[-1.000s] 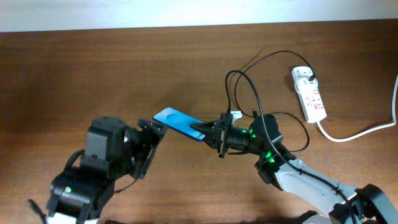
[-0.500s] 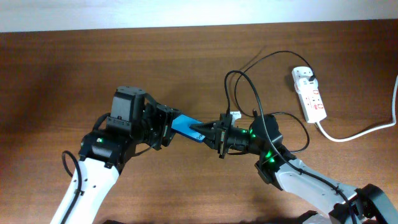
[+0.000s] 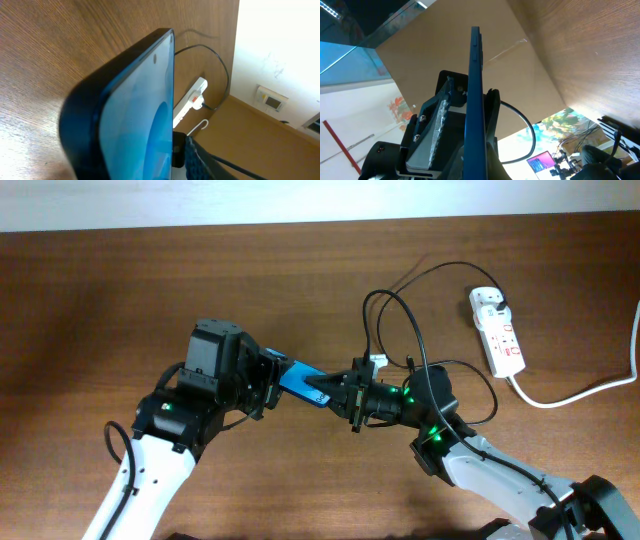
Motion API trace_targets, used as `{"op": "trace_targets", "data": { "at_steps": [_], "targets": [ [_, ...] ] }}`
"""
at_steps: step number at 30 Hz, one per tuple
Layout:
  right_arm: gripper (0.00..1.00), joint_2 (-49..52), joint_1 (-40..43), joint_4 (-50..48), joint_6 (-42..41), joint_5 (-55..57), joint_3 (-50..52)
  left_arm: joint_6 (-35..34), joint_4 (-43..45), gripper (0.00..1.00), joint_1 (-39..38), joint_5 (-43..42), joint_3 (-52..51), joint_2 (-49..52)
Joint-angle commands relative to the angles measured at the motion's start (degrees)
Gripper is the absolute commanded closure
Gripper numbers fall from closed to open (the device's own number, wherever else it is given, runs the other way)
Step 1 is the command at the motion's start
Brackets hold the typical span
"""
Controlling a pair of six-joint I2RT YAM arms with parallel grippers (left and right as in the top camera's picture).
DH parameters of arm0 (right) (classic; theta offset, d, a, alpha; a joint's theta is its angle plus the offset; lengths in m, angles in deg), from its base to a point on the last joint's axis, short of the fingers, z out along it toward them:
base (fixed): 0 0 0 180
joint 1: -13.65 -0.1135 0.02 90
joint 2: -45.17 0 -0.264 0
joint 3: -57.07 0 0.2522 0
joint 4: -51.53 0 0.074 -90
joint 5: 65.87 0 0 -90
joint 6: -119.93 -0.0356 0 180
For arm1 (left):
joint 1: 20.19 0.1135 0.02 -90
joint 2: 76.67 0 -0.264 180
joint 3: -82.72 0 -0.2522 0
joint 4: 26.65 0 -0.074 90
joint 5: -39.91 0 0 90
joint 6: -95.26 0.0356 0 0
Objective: Plug charger to phone and switch on socket
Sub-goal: 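Hold the phone upright in the left gripper, release the right gripper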
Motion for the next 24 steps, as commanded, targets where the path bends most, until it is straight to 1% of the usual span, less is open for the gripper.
{"op": "trace_targets", "data": {
  "at_steps": [1, 2, 3, 7, 8, 24],
  "targets": [
    [0.96, -0.66, 0.2, -0.94, 0.35, 0.31, -0.7, -0.15, 0.15, 0.66, -1.31, 1.42, -0.07, 1.11],
    [0.96, -0.66, 0.22, -0.94, 0.35, 0.35, -0.7, -0.13, 0.13, 0.72, -1.31, 1.38, -0.07, 1.68],
    [0.96, -0.66, 0.22, -0.92, 0.35, 0.42, -0.7, -0.13, 0.11, 0.75, -1.31, 1.22, -0.07, 1.7],
    [0.96, -0.66, 0.22, -0.92, 0.35, 0.52, -0.7, -0.11, 0.09, 0.97, -1.31, 1.2, -0.07, 1.7],
    [0.96, -0.66, 0.22, -0.92, 0.35, 0.5, -0.7, -0.11, 0.09, 1.0, -1.31, 1.2, -0.07, 1.7],
    [0.96, -0.66, 0.22, -0.9, 0.37, 0.48, -0.7, -0.07, 0.09, 1.0, -1.31, 0.74, -0.07, 1.68]
  ]
}}
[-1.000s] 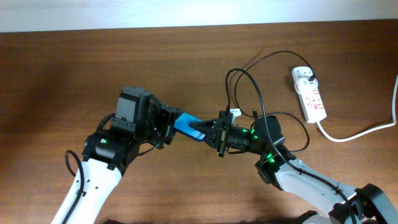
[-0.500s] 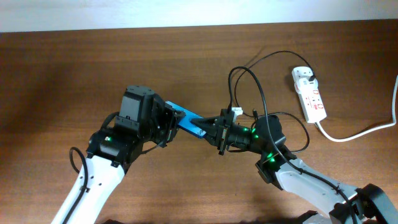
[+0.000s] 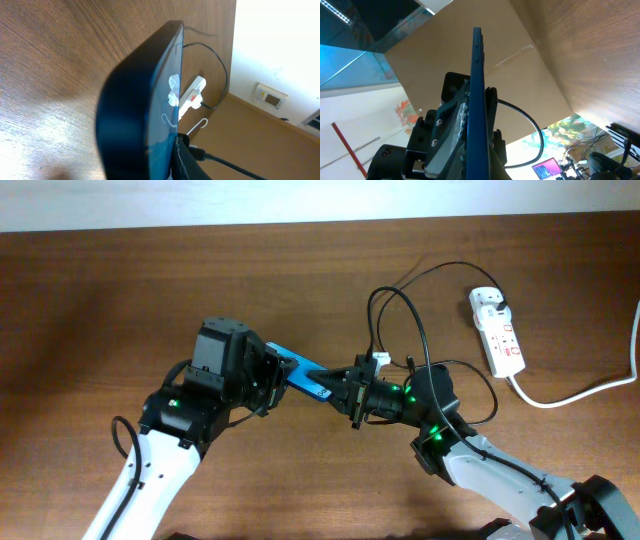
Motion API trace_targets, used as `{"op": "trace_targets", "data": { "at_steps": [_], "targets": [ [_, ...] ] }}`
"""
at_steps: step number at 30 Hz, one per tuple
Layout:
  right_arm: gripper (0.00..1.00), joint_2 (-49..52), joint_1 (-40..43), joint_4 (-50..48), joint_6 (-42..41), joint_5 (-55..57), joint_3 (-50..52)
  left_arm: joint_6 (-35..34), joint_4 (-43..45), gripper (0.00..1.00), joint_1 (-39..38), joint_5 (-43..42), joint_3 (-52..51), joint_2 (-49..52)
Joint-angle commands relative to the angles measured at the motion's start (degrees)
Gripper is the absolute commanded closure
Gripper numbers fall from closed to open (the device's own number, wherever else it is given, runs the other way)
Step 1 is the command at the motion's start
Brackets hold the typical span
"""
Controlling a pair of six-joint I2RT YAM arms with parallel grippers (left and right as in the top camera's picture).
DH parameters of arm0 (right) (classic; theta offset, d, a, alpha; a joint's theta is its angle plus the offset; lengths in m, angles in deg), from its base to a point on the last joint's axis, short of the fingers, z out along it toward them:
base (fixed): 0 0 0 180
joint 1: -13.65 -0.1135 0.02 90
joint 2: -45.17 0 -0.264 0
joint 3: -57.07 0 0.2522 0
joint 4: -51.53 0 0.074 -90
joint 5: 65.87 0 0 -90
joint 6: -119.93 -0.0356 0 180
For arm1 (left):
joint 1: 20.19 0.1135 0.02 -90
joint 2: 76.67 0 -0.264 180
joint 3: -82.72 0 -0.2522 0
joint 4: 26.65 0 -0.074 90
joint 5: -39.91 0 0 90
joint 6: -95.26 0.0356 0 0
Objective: Plug charger to phone and switch on socket
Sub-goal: 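Hold the phone upright in the left gripper, release the right gripper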
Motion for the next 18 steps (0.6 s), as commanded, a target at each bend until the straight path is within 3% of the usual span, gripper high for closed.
{"op": "trace_targets", "data": {
  "at_steps": [1, 9, 13, 18],
  "targets": [
    [0.96, -0.61, -0.04, -0.72, 0.42, -1.25, -0.61, 0.09, -1.84, 1.0, -0.15, 0.31, -0.02, 0.31],
    [0.89, -0.61, -0.04, -0.7, 0.42, -1.44, -0.61, 1.84, -1.79, 1.0, -0.11, 1.03, -0.02, 0.31],
    [0.66, -0.61, -0.04, -0.72, 0.44, -1.44, -0.61, 4.48, -1.73, 1.0, 0.0, 4.68, -0.02, 0.31],
    [0.5, -0.61, -0.04, -0.7, 0.44, -1.44, -0.61, 11.06, -1.38, 1.0, 0.09, 11.13, 0.0, 0.31]
  ]
}}
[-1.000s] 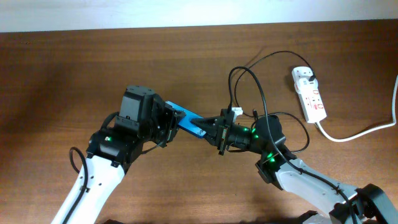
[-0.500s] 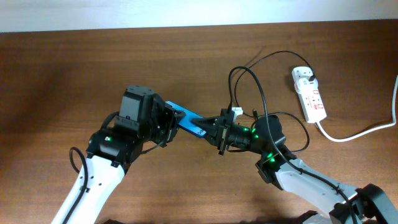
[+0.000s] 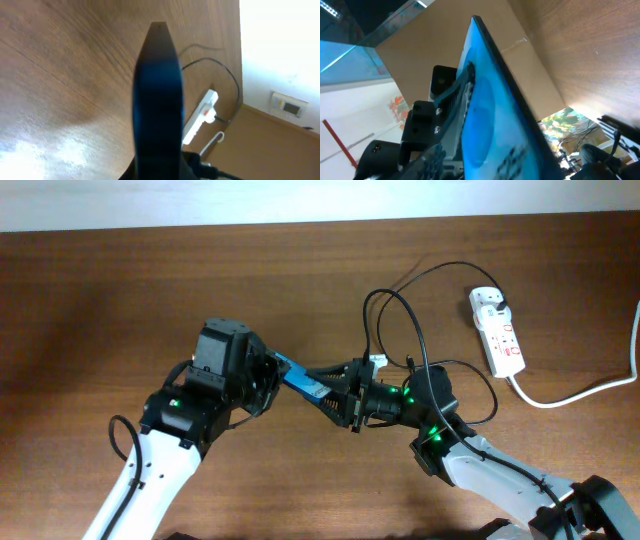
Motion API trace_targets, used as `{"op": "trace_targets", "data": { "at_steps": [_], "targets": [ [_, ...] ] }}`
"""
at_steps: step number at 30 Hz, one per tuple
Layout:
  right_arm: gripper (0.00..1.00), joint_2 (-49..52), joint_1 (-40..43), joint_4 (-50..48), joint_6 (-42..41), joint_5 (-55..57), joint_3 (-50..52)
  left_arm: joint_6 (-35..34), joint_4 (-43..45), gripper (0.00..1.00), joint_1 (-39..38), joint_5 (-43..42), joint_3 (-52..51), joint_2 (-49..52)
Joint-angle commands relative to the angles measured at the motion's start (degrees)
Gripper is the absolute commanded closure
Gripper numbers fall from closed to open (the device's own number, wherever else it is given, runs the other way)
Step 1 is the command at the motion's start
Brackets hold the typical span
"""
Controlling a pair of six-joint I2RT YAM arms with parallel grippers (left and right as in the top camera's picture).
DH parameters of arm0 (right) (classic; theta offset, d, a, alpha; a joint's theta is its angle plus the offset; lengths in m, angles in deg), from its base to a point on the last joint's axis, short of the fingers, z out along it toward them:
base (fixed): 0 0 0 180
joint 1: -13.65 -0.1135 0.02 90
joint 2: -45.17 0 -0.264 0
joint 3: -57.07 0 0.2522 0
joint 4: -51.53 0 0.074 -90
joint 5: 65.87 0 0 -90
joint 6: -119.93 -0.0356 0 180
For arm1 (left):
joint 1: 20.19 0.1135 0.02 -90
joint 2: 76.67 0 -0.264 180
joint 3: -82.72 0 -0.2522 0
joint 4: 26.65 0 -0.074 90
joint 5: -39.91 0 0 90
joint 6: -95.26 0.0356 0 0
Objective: Plug charger to phone and switch on socket
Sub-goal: 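Hold the phone upright in the left gripper, release the right gripper, then move the right gripper to the black cable and grasp the USB-C plug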
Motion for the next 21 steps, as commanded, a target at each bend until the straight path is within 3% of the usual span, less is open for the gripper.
{"op": "trace_targets", "data": {
  "at_steps": [1, 3, 6, 8, 10, 11, 13, 16, 18, 21],
  "targets": [
    [0.47, -0.66, 0.17, -0.81, 0.5, 0.33, -0.72, 6.45, -0.17, 1.0, 0.61, 5.49, -0.11, 0.28],
    [0.43, -0.66, 0.17, -0.44, 1.29, 0.33, -0.72, 13.97, -0.17, 1.0, 3.82, 5.46, -0.11, 0.28],
    [0.34, -0.66, 0.17, 6.16, 13.9, 1.38, -0.72, 29.0, -0.22, 1.0, 9.25, 4.33, -0.11, 0.2],
    [0.15, -0.66, 0.17, 13.31, 33.29, 6.36, -0.72, 40.79, -0.22, 1.0, 12.22, -0.57, 0.02, -0.39],
    [0.13, -0.66, 0.17, 16.55, 51.01, 9.14, -0.72, 50.64, -0.39, 1.0, 13.07, -6.03, 0.04, -1.01],
    [0.07, -0.66, 0.17, 21.64, 66.9, 13.53, -0.72, 57.83, -1.97, 1.0, 13.09, -11.67, 0.04, -1.49],
    [0.04, -0.66, 0.2, 27.36, 76.19, 19.23, -0.72, 60.35, -6.67, 1.0, 13.07, -13.09, 0.04, -1.49],
    [0.04, -0.72, 4.15, 32.22, 79.76, 20.17, -2.84, 61.48, -9.42, 1.0, 13.07, -13.09, 0.02, -1.49],
    [0.04, -0.74, 10.29, 50.73, 89.99, 20.57, -10.29, 61.44, -9.7, 1.0, 13.07, -13.09, -0.02, -1.22],
    [0.02, -0.74, 15.21, 69.99, 100.08, 30.62, -22.86, 61.37, -9.49, 1.0, 13.03, -13.14, -0.02, 0.26]
  ]
}}
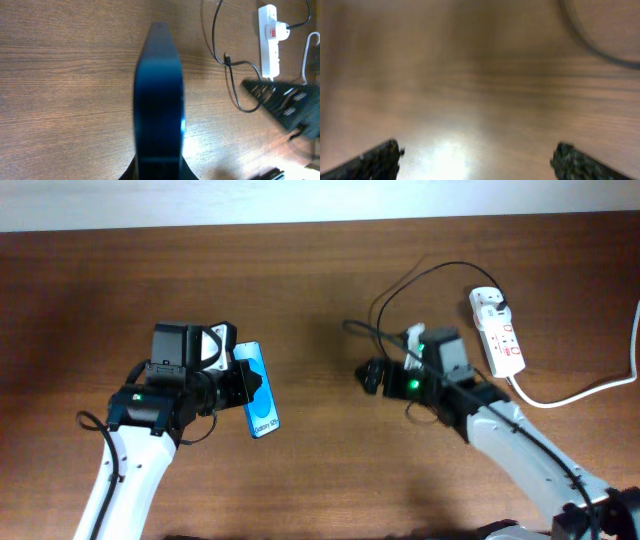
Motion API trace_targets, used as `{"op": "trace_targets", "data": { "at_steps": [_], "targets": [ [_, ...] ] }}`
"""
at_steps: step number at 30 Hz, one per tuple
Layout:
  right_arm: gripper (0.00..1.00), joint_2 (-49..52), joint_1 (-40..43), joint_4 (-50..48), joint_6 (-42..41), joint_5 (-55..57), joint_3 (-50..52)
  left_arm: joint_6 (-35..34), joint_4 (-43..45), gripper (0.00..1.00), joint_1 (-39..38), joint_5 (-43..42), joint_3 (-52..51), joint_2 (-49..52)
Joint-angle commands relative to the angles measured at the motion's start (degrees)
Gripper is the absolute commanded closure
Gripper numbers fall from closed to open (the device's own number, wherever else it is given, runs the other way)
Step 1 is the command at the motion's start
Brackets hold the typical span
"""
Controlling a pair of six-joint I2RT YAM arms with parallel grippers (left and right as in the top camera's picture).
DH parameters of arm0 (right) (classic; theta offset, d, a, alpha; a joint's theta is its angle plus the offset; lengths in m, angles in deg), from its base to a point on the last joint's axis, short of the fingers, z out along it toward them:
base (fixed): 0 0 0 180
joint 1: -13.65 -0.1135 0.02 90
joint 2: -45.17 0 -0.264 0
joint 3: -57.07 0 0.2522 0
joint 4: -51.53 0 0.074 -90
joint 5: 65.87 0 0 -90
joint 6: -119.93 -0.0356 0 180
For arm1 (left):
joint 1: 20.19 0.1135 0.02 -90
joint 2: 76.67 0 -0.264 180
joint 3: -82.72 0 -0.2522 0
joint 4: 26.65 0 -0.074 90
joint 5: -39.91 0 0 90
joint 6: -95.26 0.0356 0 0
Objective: Plug charger to phone and switch on socket
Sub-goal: 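Move the right gripper to the black cable and grasp the USB-C plug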
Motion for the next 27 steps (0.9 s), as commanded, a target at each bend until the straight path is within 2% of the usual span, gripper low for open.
{"op": "trace_targets", "data": {
  "at_steps": [1, 5, 7, 8, 9, 12, 14, 15, 20, 23, 24, 27],
  "targets": [
    [0.02, -0.42, 2.8, 7.13, 10.97, 11.76, -8.04, 0.87, 0.5, 1.0, 0.07, -2.01, 0.22, 0.7],
    [0.04, 2.21, 4.96, 9.73, 17.2, 20.76, -8.02, 0.68, 2.01, 1.0, 0.07, -4.17, 0.22, 2.27],
    [0.16, 5.57, 4.98, 10.03, 20.15, 20.92, -8.02, 0.46, 2.16, 1.0, 0.07, -5.05, 0.22, 2.97],
    [0.18, 9.75, 4.98, 9.7, 20.31, 21.05, -8.02, 0.46, 2.19, 1.0, 0.07, -5.05, 0.22, 3.39],
    [0.26, 13.35, 4.98, 9.35, 20.28, 21.03, -8.04, 0.46, 2.19, 1.0, 0.07, -5.05, 0.22, 3.69],
    [0.38, 18.36, 4.96, 8.41, 20.26, 20.81, -8.04, 0.46, 2.32, 1.0, 0.07, -5.03, 0.22, 3.69],
    [0.41, 18.75, 4.96, 7.23, 20.26, 20.81, -8.02, 0.17, 2.93, 1.0, 0.07, -5.01, 0.22, 3.69],
    [0.48, 18.75, 4.96, 6.25, 20.26, 20.81, -8.02, -0.61, 3.08, 1.0, 0.07, -5.03, 0.22, 3.69],
    [0.6, 20.59, 4.96, 6.6, 20.11, 20.76, -7.76, -0.61, 3.08, 1.0, 0.07, -5.01, 0.22, 3.69],
    [0.81, 20.9, 4.96, 6.95, 18.95, 17.84, -7.8, -0.59, 3.06, 1.0, 0.09, -5.01, 0.22, 3.69],
    [0.88, 20.9, 4.96, 7.74, 18.95, 15.52, -7.82, -0.59, 3.08, 1.0, 0.09, -5.01, 0.22, 3.69],
    [0.92, 20.41, 4.92, 15.78, 18.97, 13.79, -10.21, -0.59, 3.04, 1.0, 0.07, -5.03, 0.22, 3.69]
  ]
}}
